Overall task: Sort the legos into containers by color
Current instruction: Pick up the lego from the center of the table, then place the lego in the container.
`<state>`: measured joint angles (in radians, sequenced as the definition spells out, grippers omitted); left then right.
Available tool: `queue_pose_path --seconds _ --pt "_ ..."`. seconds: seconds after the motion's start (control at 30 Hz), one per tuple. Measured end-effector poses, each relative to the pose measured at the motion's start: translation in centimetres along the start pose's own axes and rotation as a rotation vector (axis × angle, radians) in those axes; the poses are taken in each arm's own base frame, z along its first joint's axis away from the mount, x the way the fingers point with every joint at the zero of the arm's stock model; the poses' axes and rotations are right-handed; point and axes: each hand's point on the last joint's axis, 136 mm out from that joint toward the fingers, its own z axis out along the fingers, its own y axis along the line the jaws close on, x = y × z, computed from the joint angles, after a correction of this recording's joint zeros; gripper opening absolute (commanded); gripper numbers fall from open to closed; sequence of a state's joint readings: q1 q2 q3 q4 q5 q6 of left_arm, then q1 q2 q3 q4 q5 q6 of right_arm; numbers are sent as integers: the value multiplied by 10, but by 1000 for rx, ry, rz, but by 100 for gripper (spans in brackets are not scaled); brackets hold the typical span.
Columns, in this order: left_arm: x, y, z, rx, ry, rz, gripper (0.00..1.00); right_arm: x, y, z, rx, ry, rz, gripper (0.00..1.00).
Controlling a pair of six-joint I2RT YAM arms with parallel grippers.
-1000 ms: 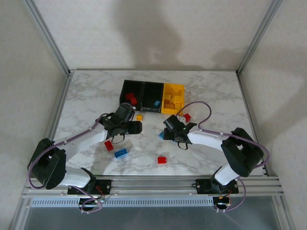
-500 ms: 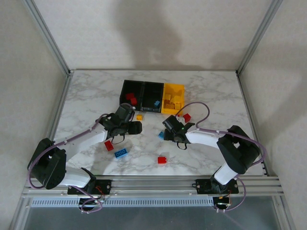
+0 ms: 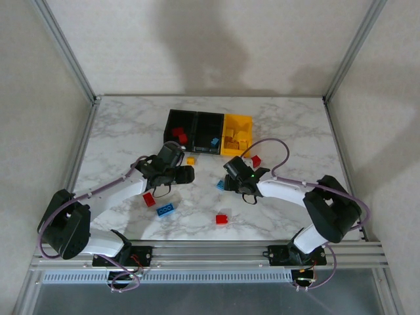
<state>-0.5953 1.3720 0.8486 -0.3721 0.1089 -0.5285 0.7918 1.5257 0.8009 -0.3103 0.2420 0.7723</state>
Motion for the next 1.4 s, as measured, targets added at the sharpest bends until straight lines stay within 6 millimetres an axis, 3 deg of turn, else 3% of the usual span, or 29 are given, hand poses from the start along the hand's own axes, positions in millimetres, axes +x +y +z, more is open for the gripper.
queue_pose_path --seconds 0.17,0.37,0.53,0.67,1.0,1.17,1.4 --pt "-4 -2 -10 23 -37 -28 66 -27 22 -21 -59 -54 -9 62" --pt "-10 -1 -23 33 -94 -66 66 -84 74 -43 -143 -145 -57 63" --pt "-16 0 -34 41 -136 -91 66 -123 110 -38 -171 -187 -102 63" --pt "-20 -1 -43 57 -165 -105 67 -149 128 -18 -174 -186 -122 63" --pt "-23 2 -52 53 -191 -119 67 -188 130 47 -130 -135 -122 63" --pt "-21 6 -51 44 -191 -127 66 -206 131 56 -131 -145 -113 65" --pt "-21 8 -51 40 -189 -130 67 -207 135 61 -138 -137 -127 66"
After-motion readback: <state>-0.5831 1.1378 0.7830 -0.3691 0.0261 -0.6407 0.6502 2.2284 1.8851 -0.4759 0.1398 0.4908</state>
